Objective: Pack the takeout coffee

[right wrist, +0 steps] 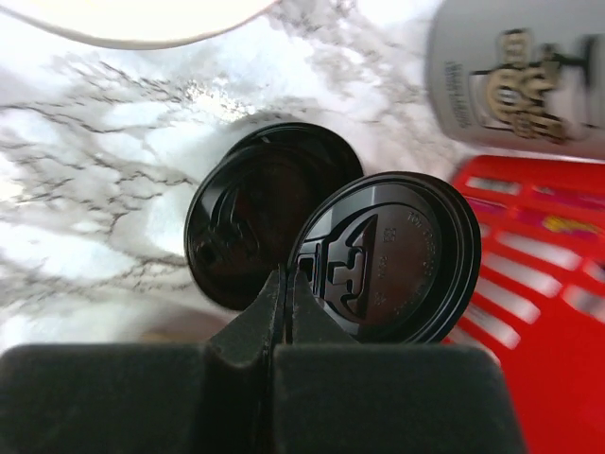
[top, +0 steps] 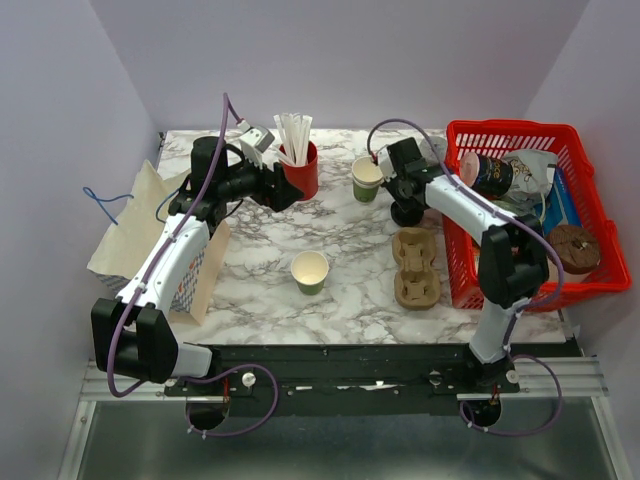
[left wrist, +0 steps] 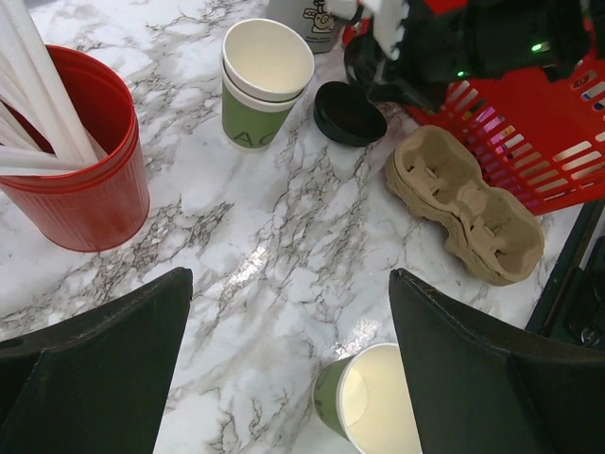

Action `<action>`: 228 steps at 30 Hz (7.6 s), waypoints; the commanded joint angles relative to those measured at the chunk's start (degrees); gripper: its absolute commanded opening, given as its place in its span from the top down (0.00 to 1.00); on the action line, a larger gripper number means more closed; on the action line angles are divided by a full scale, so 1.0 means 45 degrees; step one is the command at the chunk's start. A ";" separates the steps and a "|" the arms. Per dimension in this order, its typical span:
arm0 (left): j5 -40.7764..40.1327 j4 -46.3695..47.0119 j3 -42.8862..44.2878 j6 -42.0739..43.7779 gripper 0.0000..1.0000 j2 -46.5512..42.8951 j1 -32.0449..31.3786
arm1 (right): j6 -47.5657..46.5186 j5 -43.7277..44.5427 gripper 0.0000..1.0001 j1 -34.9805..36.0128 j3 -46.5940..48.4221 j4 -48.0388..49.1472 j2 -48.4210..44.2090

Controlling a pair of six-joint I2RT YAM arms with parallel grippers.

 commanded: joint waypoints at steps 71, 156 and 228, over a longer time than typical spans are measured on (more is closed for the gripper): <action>-0.0232 -0.0536 -0.5593 0.6538 0.04 -0.5962 -0.2135 | 0.7937 -2.3062 0.99 0.2329 0.2050 -0.0495 0.2264; -0.0037 0.2081 -0.5946 0.5718 0.05 -0.3422 -0.2565 | 0.5947 -1.7383 0.46 0.1041 0.4511 -0.0534 0.1994; 0.0139 0.1379 -0.4266 0.3432 0.09 -0.1878 -0.2467 | -0.1115 -1.1756 0.39 0.1763 0.1465 -0.0925 -0.0214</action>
